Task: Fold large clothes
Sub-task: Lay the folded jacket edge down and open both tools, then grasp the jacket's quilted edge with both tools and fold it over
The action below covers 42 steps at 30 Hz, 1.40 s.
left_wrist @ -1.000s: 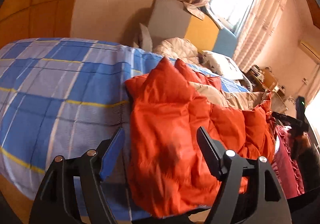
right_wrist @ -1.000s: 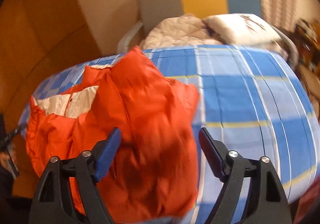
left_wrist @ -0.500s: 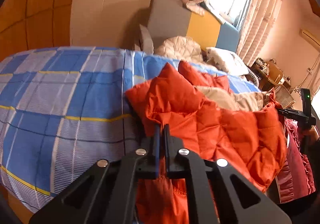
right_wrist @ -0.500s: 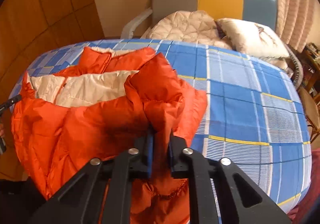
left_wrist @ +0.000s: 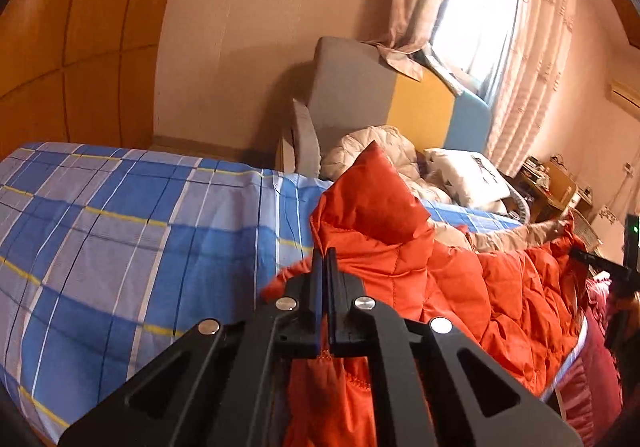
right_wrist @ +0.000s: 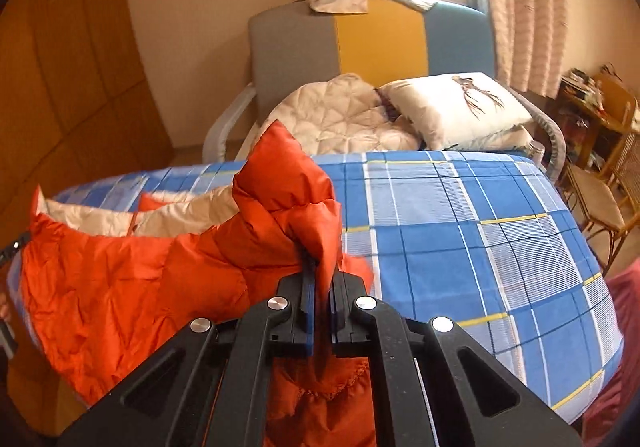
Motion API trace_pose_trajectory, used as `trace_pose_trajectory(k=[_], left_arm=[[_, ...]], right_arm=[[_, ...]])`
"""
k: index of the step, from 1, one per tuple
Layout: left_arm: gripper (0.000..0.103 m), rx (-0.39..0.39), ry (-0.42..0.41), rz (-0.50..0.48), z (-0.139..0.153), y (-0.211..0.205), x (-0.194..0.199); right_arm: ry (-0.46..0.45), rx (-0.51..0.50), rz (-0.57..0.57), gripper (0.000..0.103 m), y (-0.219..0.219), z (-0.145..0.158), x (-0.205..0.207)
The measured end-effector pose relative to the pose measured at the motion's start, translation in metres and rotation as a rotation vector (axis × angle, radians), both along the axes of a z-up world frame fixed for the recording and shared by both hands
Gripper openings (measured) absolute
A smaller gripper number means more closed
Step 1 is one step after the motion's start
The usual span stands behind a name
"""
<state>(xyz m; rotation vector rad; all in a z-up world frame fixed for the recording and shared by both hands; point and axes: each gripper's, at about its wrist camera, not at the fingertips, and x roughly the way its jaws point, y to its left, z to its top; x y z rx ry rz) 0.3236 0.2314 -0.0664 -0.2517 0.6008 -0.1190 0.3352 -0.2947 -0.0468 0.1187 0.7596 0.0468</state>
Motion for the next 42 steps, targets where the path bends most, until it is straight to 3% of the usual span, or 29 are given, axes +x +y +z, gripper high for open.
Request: trace_pose_trajectory(k=[9, 15, 23, 28, 30, 31, 32, 33, 34, 38, 42], left_arm=[[0.001, 0.033, 0.12, 0.098, -0.032, -0.008, 0.081], [0.001, 0.121, 0.213, 0.159, -0.062, -0.021, 0.118], [0.001, 0.212, 0.324, 0.188, -0.104, -0.036, 0.145], [0.005, 0.217, 0.353, 0.218, -0.108, -0.035, 0.148], [0.013, 0.212, 0.33, 0.252, -0.098, -0.033, 0.141], [0.032, 0.193, 0.321, 0.271, -0.092, -0.03, 0.135], [0.042, 0.176, 0.289, 0.291, -0.083, -0.028, 0.127], [0.051, 0.169, 0.253, 0.303, -0.075, -0.026, 0.12], [0.051, 0.163, 0.218, 0.302, -0.067, -0.028, 0.111], [0.051, 0.168, 0.097, 0.231, -0.038, -0.05, 0.078], [0.051, 0.145, 0.056, 0.111, -0.031, -0.088, 0.061]], right_arm=[[0.057, -0.048, -0.153, 0.004, 0.008, -0.036, 0.064], [0.11, -0.107, -0.227, 0.003, 0.011, -0.064, 0.09], [0.207, -0.185, -0.264, 0.003, 0.016, -0.113, 0.115], [0.23, -0.201, -0.268, 0.004, 0.02, -0.116, 0.122], [0.223, -0.182, -0.275, 0.011, 0.018, -0.11, 0.119], [0.207, -0.169, -0.285, 0.025, 0.017, -0.103, 0.114], [0.18, -0.15, -0.294, 0.037, 0.016, -0.096, 0.108], [0.153, -0.138, -0.299, 0.062, 0.017, -0.09, 0.102], [0.11, -0.134, -0.3, 0.068, 0.02, -0.079, 0.093], [0.037, -0.079, -0.223, 0.068, 0.051, -0.051, 0.062], [-0.014, -0.023, -0.097, 0.068, 0.105, -0.037, 0.036]])
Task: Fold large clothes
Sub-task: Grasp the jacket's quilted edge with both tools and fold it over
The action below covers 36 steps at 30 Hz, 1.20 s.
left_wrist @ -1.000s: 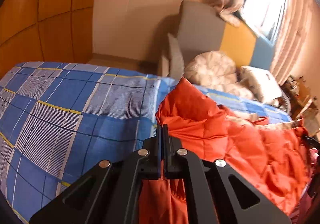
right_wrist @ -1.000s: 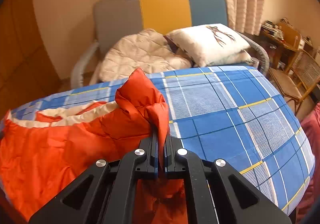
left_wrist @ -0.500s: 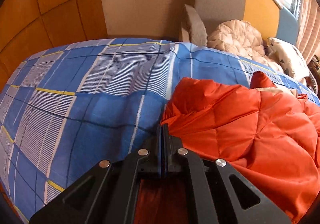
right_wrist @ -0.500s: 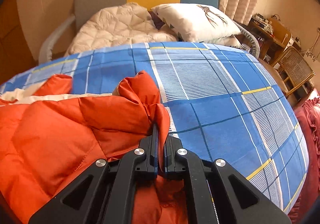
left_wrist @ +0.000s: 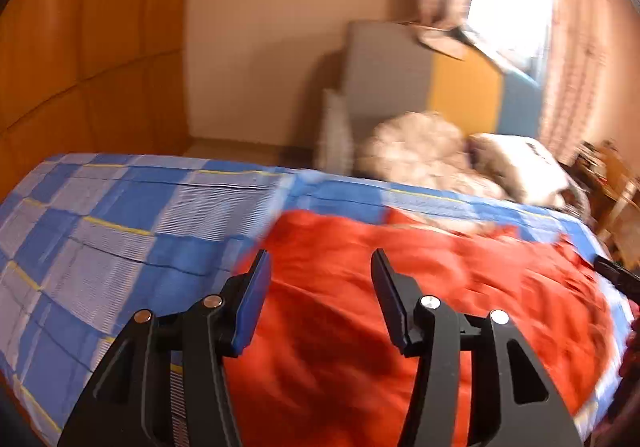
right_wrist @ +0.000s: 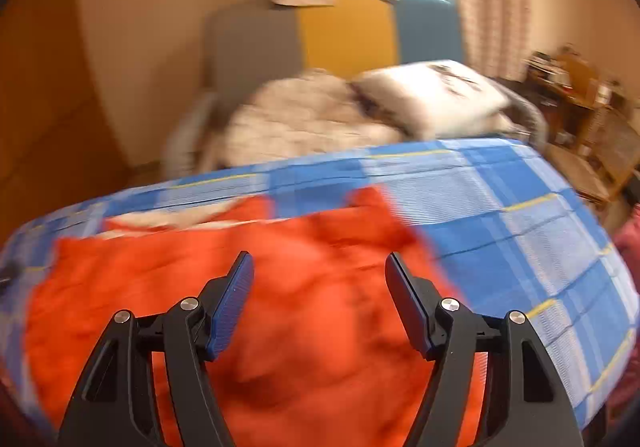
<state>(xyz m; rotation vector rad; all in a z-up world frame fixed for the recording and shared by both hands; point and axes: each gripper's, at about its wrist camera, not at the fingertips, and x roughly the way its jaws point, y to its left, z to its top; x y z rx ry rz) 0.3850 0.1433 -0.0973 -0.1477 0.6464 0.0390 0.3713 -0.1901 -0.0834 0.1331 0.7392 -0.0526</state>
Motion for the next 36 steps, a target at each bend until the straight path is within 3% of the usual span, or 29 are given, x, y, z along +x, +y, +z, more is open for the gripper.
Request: trace_pose_trajectory(k=[4, 8, 16, 24, 31, 36], left_arm=[[0.051, -0.005, 0.013, -0.096, -0.007, -0.041, -0.002], [0.051, -0.034, 0.061, -0.119, -0.022, -0.06, 0.012], [0.053, -0.05, 0.165, -0.082, -0.064, -0.07, 0.044], [0.053, -0.025, 0.144, -0.083, -0.086, -0.072, 0.047], [0.053, -0.032, 0.17, -0.09, -0.08, -0.069, 0.045], [0.06, -0.063, 0.1, -0.056, -0.052, -0.048, 0.019]], right_arm=[[-0.019, -0.013, 0.085, 0.068, 0.045, -0.004, -0.006], [0.01, -0.072, 0.105, 0.068, 0.071, -0.026, 0.01], [0.111, -0.085, 0.066, 0.068, 0.069, -0.065, 0.046], [0.136, -0.095, 0.066, 0.069, 0.073, -0.094, 0.058], [0.162, -0.084, 0.067, 0.069, 0.074, -0.086, 0.056], [0.096, -0.07, 0.081, 0.07, 0.063, -0.058, 0.024]])
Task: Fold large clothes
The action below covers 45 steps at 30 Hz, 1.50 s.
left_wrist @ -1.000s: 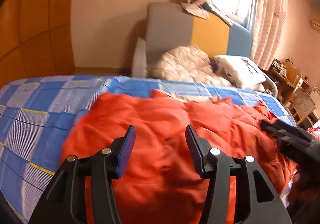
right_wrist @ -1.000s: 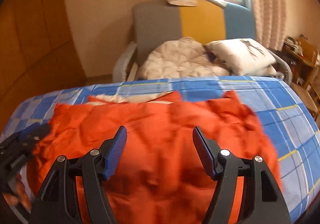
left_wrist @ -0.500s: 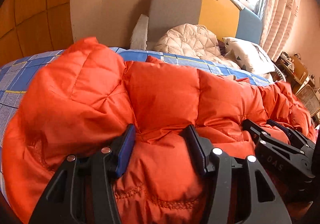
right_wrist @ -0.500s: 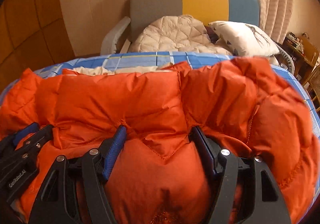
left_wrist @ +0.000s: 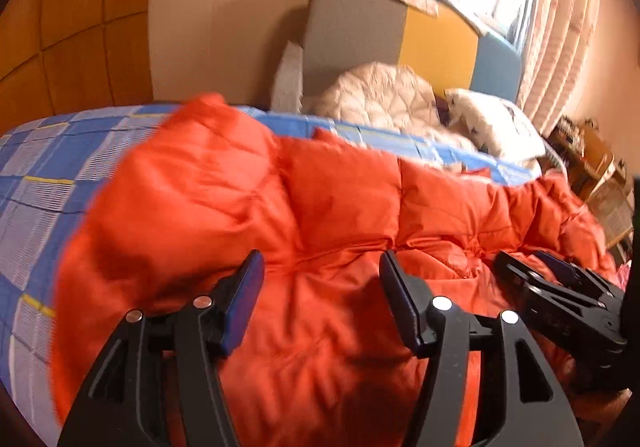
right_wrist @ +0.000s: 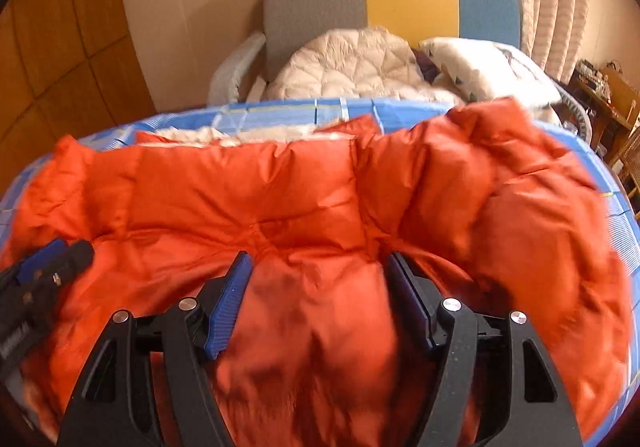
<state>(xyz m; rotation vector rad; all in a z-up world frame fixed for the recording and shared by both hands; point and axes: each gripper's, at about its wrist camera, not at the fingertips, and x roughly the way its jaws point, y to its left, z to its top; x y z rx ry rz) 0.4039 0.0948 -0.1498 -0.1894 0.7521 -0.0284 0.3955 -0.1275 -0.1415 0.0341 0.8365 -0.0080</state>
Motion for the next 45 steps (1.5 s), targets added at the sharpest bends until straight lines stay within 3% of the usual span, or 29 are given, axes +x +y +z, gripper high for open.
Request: trace_pose_trajectory(k=[5, 8, 13, 18, 22, 24, 27, 31, 37, 42, 45], left_arm=[[0.06, 0.047, -0.054, 0.038, 0.015, 0.025, -0.027], [0.059, 0.058, -0.034, 0.064, 0.007, 0.044, -0.035], [0.056, 0.077, 0.014, 0.057, -0.021, 0.052, -0.032], [0.057, 0.014, 0.03, 0.06, -0.039, 0.06, -0.027], [0.056, 0.0, 0.064, 0.095, -0.032, 0.058, -0.027], [0.059, -0.004, 0.029, 0.108, -0.017, 0.052, -0.037], [0.06, -0.006, -0.045, 0.049, 0.002, 0.028, -0.053], [0.06, -0.012, -0.066, -0.046, 0.012, -0.01, -0.059], [0.06, 0.033, -0.024, -0.117, -0.003, -0.047, -0.051], [0.061, 0.032, 0.012, -0.121, -0.023, -0.047, -0.041], [0.061, 0.028, 0.018, -0.118, -0.027, -0.047, -0.039]], right_arm=[[-0.063, 0.005, -0.064, 0.07, -0.033, 0.019, -0.035], [-0.08, 0.006, -0.141, 0.07, -0.058, 0.02, -0.05], [0.0, 0.024, -0.187, 0.07, -0.082, -0.013, -0.041], [0.042, 0.025, -0.185, 0.072, -0.086, -0.04, -0.029], [0.074, 0.026, -0.208, 0.073, -0.086, -0.033, -0.025], [0.059, 0.032, -0.228, 0.073, -0.083, -0.021, -0.033], [-0.037, 0.045, -0.151, 0.073, -0.058, 0.008, -0.053], [-0.068, 0.065, -0.039, 0.076, -0.023, 0.019, -0.065], [-0.016, 0.03, 0.016, 0.076, -0.001, -0.006, -0.065], [0.031, 0.026, 0.021, 0.078, -0.006, -0.035, -0.056], [0.038, 0.019, 0.013, 0.078, -0.003, -0.036, -0.054]])
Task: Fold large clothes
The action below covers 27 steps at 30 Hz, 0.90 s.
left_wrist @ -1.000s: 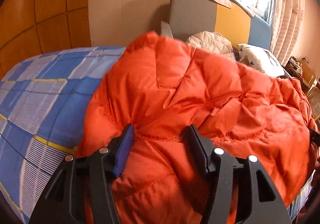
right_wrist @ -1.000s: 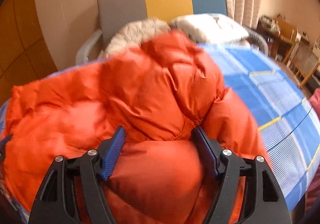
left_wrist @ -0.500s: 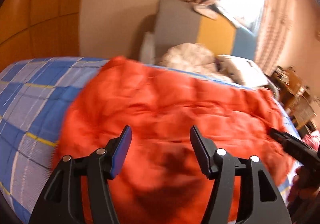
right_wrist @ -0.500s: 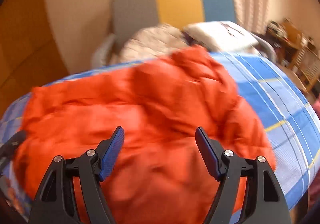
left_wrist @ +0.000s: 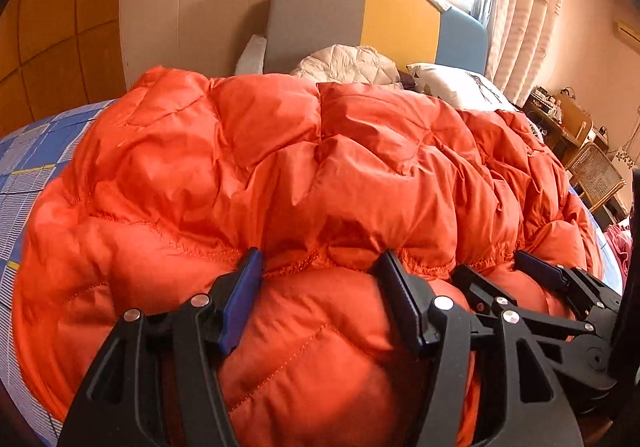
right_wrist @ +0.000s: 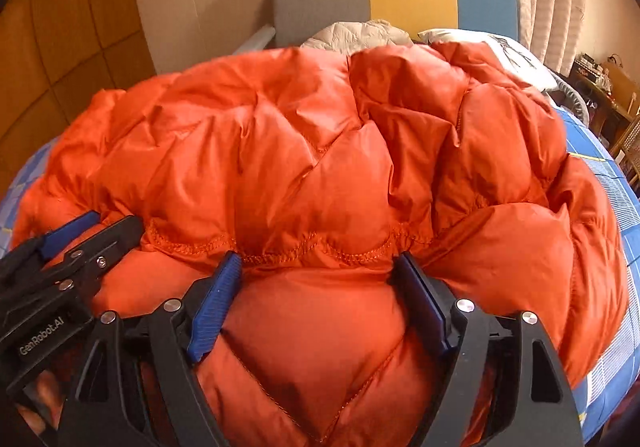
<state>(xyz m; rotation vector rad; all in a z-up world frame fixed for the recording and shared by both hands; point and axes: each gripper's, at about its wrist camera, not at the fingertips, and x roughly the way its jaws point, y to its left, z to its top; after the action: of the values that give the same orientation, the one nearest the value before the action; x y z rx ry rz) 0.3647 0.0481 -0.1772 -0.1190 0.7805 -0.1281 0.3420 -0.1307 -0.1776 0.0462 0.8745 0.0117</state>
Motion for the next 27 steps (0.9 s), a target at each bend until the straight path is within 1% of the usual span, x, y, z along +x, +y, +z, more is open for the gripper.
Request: trace_pose_trajectory(k=[3, 8, 11, 13, 17, 21, 24, 27], left_arm=[[0.061, -0.027, -0.006, 0.001, 0.008, 0.004, -0.002], [0.06, -0.055, -0.052, 0.016, 0.029, 0.012, -0.003], [0.059, -0.041, -0.064, 0.002, 0.035, 0.007, 0.007], [0.059, -0.031, -0.057, -0.003, 0.033, 0.004, 0.011], [0.059, -0.023, -0.034, -0.011, 0.025, -0.003, 0.021], [0.059, -0.025, -0.03, -0.005, 0.019, -0.008, 0.024], [0.059, -0.026, -0.028, -0.005, 0.018, -0.009, 0.025], [0.06, -0.034, -0.033, -0.008, 0.019, -0.01, 0.027]], right_arm=[[0.002, 0.017, 0.005, 0.079, -0.003, 0.009, -0.001], [-0.049, 0.141, -0.056, 0.079, -0.025, 0.037, -0.03], [-0.071, 0.217, -0.134, 0.079, -0.053, 0.049, -0.051], [-0.067, 0.258, -0.198, 0.079, -0.075, 0.049, -0.063], [-0.046, 0.297, -0.299, 0.079, -0.11, 0.043, -0.086], [-0.001, 0.366, -0.391, 0.079, -0.141, 0.022, -0.103], [0.029, 0.445, -0.432, 0.079, -0.155, 0.004, -0.102], [0.033, 0.534, -0.447, 0.079, -0.164, -0.006, -0.092]])
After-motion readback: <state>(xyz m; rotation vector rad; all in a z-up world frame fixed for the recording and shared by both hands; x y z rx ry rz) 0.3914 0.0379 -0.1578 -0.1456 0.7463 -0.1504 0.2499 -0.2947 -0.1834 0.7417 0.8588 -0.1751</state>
